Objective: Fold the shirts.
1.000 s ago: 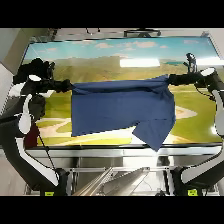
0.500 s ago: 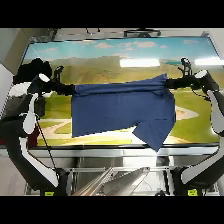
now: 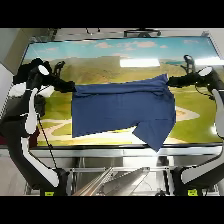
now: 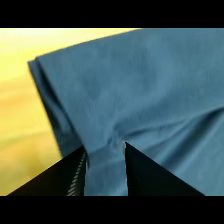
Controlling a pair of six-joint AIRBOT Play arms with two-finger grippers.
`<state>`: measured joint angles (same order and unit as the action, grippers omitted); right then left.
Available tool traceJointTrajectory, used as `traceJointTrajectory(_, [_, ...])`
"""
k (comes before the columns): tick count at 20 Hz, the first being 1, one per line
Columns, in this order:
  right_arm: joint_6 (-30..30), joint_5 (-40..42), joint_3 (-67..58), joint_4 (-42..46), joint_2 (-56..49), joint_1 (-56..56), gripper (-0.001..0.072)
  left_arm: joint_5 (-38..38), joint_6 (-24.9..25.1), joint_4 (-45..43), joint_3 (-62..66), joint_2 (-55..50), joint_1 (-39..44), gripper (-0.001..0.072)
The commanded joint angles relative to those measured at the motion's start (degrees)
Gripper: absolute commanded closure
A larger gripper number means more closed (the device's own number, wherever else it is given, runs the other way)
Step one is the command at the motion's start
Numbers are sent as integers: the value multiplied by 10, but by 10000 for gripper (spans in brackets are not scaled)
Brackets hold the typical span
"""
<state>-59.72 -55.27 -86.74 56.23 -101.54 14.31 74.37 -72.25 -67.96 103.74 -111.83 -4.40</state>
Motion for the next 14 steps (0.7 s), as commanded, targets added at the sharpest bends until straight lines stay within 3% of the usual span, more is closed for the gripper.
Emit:
traceJointTrajectory(1, [-72, -74, 2, 56, 76, 35, 386, 131, -70, -58, 82, 14, -21, 458])
traceJointTrajectory(4, [-110, -163, 65, 61, 141, 97, 387, 135, -73, -54, 21, 83, -48, 458])
traceJointTrajectory(7, [-126, -200, 212, 61, 225, 158, 387, 96, -61, -54, -151, 183, -65, 458])
traceJointTrajectory(11, [-133, -146, 423, 59, 326, 185, 386, 8, -57, -53, -388, 298, -81, 453])
traceJointTrajectory(14, [-122, -99, 527, 15, 331, 184, 386, -42, -58, -53, -511, 361, -81, 452])
